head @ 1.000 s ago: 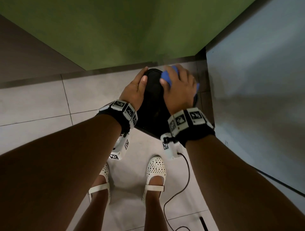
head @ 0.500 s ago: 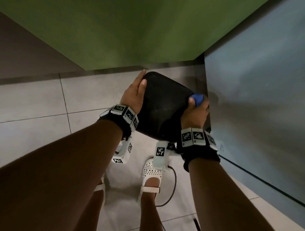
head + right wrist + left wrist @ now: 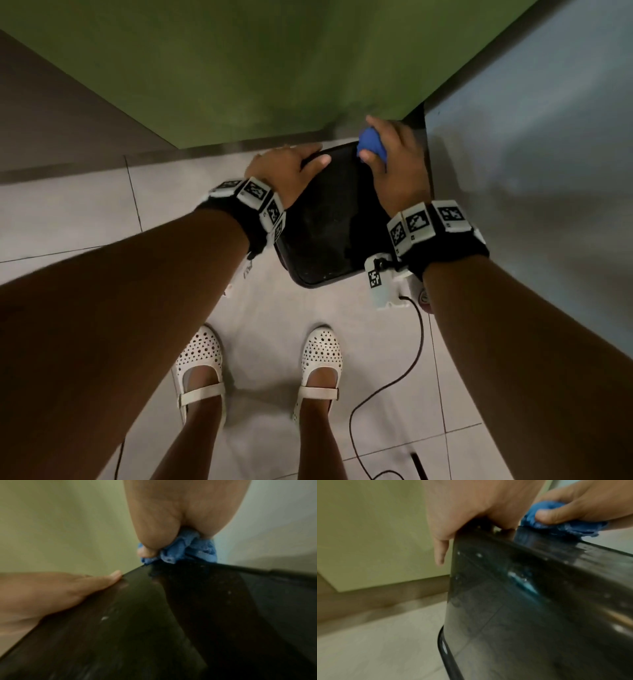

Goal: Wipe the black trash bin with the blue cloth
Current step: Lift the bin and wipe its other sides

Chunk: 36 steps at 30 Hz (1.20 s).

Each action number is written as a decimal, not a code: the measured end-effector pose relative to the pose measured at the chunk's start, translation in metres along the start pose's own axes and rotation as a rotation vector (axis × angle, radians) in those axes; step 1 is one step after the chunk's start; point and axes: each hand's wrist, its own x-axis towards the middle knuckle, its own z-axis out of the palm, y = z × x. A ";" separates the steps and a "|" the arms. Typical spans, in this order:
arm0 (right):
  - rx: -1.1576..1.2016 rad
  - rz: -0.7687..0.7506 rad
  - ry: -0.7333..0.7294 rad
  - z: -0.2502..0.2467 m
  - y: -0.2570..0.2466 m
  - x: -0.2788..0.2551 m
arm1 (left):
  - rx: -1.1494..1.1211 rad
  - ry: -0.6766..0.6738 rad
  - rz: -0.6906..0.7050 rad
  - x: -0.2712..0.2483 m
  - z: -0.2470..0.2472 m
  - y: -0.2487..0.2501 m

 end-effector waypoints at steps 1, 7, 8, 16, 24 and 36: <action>-0.022 -0.022 0.018 0.003 -0.004 -0.004 | -0.045 0.024 0.002 0.002 0.002 -0.002; -0.149 -0.102 0.060 0.020 0.003 -0.033 | -0.299 0.071 -0.014 -0.001 0.004 -0.002; -0.155 -0.089 0.080 0.020 0.005 -0.044 | -0.334 0.068 -0.029 -0.001 0.003 -0.001; -0.243 -0.124 0.095 0.051 0.001 -0.148 | -0.503 0.006 -0.074 0.004 0.007 -0.007; -0.273 -0.161 -0.014 0.045 -0.018 -0.126 | -0.410 -0.006 0.012 0.002 0.003 -0.008; -0.196 -0.232 -0.044 0.068 -0.038 -0.134 | -0.532 0.021 0.017 0.006 0.011 -0.011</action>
